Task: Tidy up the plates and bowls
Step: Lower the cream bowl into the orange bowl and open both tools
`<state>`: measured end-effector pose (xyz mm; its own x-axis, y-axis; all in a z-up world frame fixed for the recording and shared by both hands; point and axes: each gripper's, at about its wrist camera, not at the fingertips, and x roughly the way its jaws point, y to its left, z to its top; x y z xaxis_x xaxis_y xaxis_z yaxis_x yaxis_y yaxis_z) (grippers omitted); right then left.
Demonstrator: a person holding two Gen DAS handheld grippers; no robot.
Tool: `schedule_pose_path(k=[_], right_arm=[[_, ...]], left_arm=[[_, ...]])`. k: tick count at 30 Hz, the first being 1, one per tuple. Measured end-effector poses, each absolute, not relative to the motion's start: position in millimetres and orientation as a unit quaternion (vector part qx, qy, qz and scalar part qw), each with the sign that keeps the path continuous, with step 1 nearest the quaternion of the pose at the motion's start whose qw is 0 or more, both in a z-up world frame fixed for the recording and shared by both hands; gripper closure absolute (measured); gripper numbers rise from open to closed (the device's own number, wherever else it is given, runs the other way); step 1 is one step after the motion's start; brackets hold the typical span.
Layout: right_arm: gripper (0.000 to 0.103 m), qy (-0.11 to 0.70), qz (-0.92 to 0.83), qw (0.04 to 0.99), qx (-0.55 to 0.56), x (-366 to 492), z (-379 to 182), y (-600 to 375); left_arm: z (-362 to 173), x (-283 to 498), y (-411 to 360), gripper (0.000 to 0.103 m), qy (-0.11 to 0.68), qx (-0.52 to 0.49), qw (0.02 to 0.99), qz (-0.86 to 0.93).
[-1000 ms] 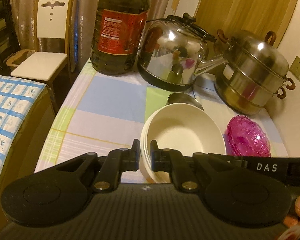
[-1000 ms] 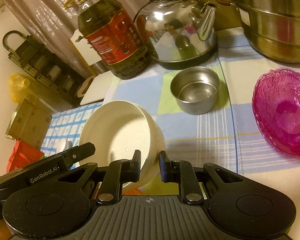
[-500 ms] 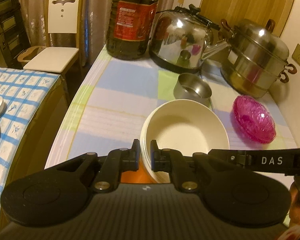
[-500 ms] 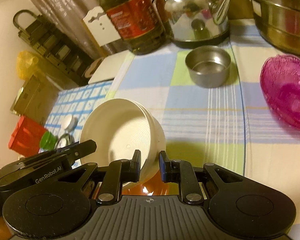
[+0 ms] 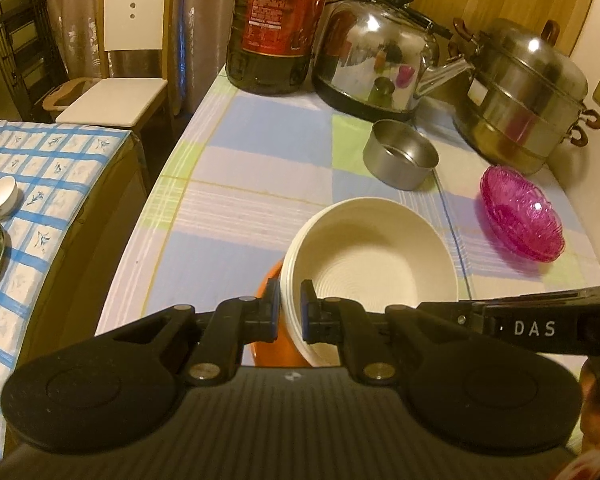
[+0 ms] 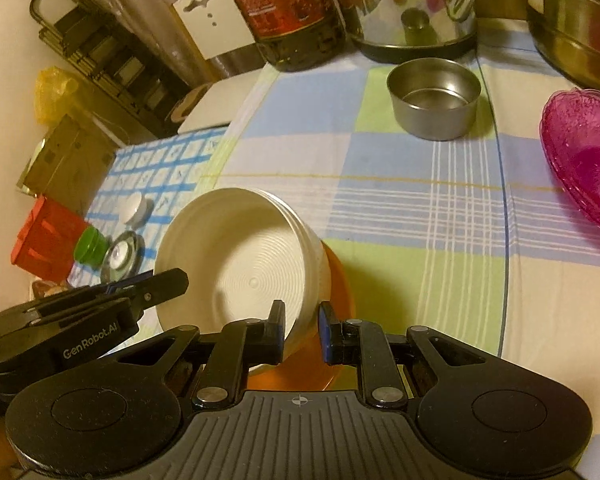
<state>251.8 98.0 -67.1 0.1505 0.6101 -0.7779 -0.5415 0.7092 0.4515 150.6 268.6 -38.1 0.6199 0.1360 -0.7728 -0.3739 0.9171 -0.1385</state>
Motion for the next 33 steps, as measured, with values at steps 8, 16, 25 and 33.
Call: schedule_pose_path(k=[8,16,25,33], right_arm=[[0.084,0.534,0.379,0.756,0.024,251,-69,101],[0.084,0.54,0.383,0.749,0.01,249,-74,101],[0.084,0.549,0.385,0.742,0.007,250,-80,103],[0.084,0.557,0.382,0.737,0.007,250,-86,106]], left_arm=[[-41,148,266,0.095,0.421,-0.135,0.886,0.14],[-44,145,264,0.094,0.431,-0.132,0.882,0.135],[-51,146,267,0.095,0.44,-0.135,0.877,0.137],[-55,147,267,0.094,0.444,-0.135,0.876,0.135]])
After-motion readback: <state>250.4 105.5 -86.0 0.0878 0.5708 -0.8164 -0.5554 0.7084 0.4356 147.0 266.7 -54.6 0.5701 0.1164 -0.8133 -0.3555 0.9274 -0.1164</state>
